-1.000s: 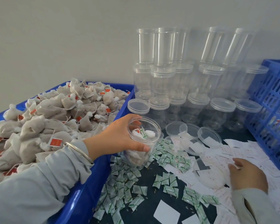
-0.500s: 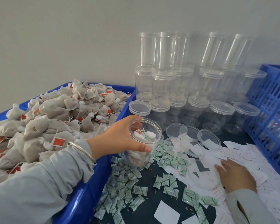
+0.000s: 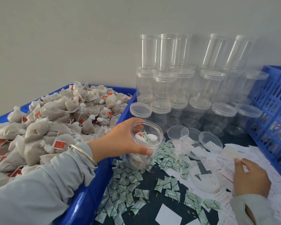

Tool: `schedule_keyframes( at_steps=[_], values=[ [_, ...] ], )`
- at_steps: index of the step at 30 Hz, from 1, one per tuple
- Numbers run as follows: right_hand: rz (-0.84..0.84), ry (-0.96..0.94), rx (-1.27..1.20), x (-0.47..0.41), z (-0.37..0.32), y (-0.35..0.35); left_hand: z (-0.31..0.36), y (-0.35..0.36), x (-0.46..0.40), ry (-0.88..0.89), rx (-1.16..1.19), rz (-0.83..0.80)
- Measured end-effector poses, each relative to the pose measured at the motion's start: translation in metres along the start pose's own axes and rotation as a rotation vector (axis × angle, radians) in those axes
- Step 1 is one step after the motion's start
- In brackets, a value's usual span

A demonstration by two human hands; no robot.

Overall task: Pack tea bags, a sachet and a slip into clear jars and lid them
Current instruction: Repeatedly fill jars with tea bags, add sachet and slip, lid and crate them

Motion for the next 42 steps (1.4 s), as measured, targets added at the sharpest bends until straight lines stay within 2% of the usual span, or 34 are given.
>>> schedule_keyframes(
  at_steps=[5, 7, 10, 13, 15, 17, 20, 22, 29, 32, 34, 39, 42],
  values=[
    [0.080, -0.026, -0.252, 0.007, -0.022, -0.019, -0.004, 0.002, -0.002, 0.000, 0.000, 0.009],
    [0.104, -0.142, -0.297, 0.017, -0.046, -0.030, -0.005, 0.002, -0.002, 0.011, -0.003, 0.008],
    [0.127, -0.429, -0.432, 0.042, -0.096, -0.044, -0.003, 0.002, -0.001, 0.026, -0.020, 0.000],
    [0.015, -0.662, -0.511, 0.072, -0.147, -0.038, 0.000, 0.003, 0.001, 0.040, -0.027, -0.017],
    [-0.042, -0.834, -0.473, 0.094, -0.179, -0.031, 0.001, 0.003, 0.002, 0.044, -0.030, -0.030],
    [-0.136, -0.919, -0.385, 0.108, -0.201, -0.020, 0.001, 0.004, 0.002, 0.051, -0.033, -0.036],
    [-0.412, -0.893, -0.151, 0.117, -0.211, 0.007, 0.002, 0.005, 0.002, 0.067, -0.049, -0.035],
    [-0.537, -0.893, -0.065, 0.120, -0.212, 0.017, 0.003, 0.006, 0.003, 0.076, -0.070, -0.047],
    [-0.724, -0.887, -0.003, 0.124, -0.210, 0.009, 0.008, 0.003, 0.003, 0.104, -0.063, 0.002],
    [-0.791, -0.949, 0.082, 0.128, -0.205, 0.001, 0.015, -0.001, 0.007, 0.105, -0.014, 0.059],
    [-0.775, -1.010, 0.135, 0.128, -0.204, -0.010, 0.025, -0.001, 0.012, 0.117, 0.013, 0.090],
    [-0.598, -1.126, 0.174, 0.110, -0.210, -0.059, 0.072, 0.009, 0.020, 0.166, 0.169, 0.160],
    [-0.390, -1.228, 0.133, 0.091, -0.215, -0.106, 0.110, 0.019, 0.015, 0.205, 0.279, 0.150]
  ],
)
Point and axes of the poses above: each hand's wrist, its own x-axis away from the middle knuckle, its own y-axis out of the palm, z = x × y, the point moved 6 cm from there along -x, towards the middle knuckle, and after that the axes turned 4 degrees about z, right-handed, at the moved point
